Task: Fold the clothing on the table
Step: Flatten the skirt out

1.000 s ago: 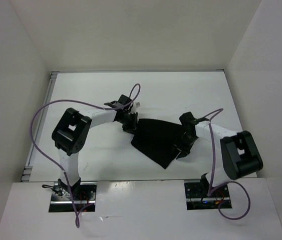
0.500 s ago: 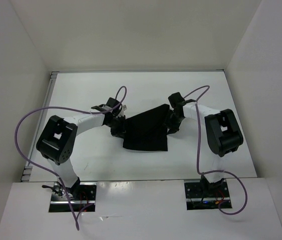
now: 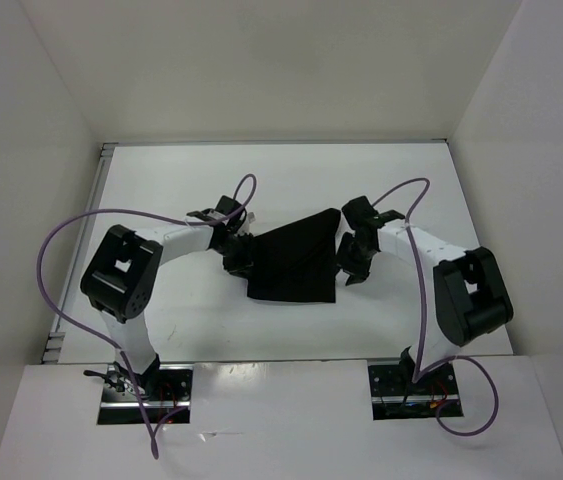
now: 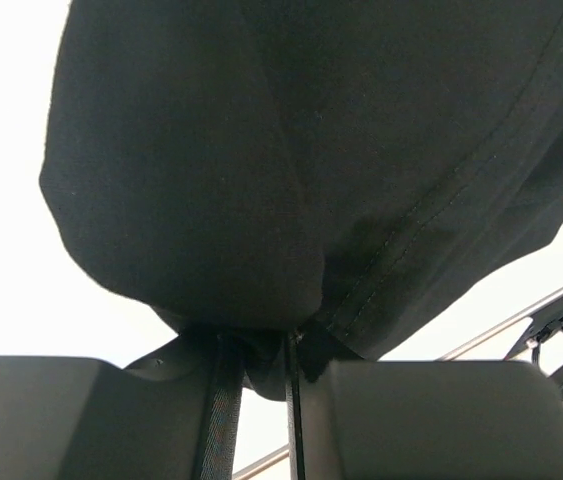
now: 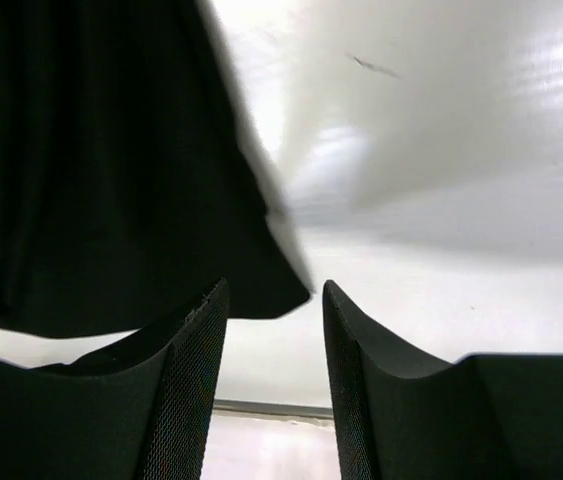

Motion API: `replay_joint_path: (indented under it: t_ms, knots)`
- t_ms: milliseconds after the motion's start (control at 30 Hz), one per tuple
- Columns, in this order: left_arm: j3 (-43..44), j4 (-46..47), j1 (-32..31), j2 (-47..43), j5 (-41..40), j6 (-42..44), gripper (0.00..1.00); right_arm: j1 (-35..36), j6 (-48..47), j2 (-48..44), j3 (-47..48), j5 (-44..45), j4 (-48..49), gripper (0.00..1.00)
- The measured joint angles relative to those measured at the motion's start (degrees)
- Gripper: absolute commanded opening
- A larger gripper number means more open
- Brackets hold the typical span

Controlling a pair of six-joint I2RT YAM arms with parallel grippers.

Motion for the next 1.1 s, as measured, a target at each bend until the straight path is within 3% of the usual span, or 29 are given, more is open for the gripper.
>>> replay_joint_path:
  t_ms: [167, 267, 300, 367, 400, 500, 533, 633, 867, 967, 1100]
  knots:
    - [0.63, 0.02, 0.09, 0.72, 0.39, 0.13, 0.26, 2.05, 0.0, 3.32, -1.25, -0.68, -0.46, 0.48]
    - [0.81, 0.0, 0.46, 0.92, 0.72, 0.17, 0.26, 3.93, -0.02, 6.49, -1.29, -1.55, 0.15, 0.43]
    - [0.81, 0.02, 0.57, 0.92, 0.83, 0.2, 0.26, 4.35, 0.0, 7.58, -1.14, -2.25, 0.07, 0.25]
    - [0.85, 0.02, 0.87, 1.11, 1.22, 0.2, 0.26, 5.05, -0.11, 8.5, -0.79, -3.19, 0.15, 0.06]
    - [0.92, 0.0, 1.14, 1.25, 1.57, 0.24, 0.38, 5.22, -0.04, 8.9, -0.5, -3.65, 0.22, 0.0]
    - [1.01, 0.04, 2.6, 1.49, 3.41, 0.9, 0.66, 5.55, 0.24, 9.75, 1.18, -3.5, -0.59, 0.0]
    - [1.01, 0.31, 3.48, 1.03, 4.79, 1.05, 0.81, 5.77, 0.24, 9.84, 2.14, -2.1, -0.9, 0.0]
    - [0.37, 0.94, 6.4, -3.61, 6.54, 1.46, 0.94, 6.08, 0.02, 9.64, 8.48, 4.59, -4.9, 0.0]
    - [1.64, 1.53, 13.31, -25.53, 4.61, 1.99, 0.98, 4.61, -2.62, 4.76, 30.73, 14.91, -12.52, 0.0]
    - [-0.83, 2.78, 13.94, -27.8, 4.46, 1.75, 0.98, 5.77, -3.67, 4.83, 34.4, 14.34, -13.16, 0.0]
    - [-6.4, 0.44, 14.64, -24.11, 4.44, 1.53, 0.98, 13.05, -5.73, 17.84, 45.59, 9.97, -15.23, 0.0]
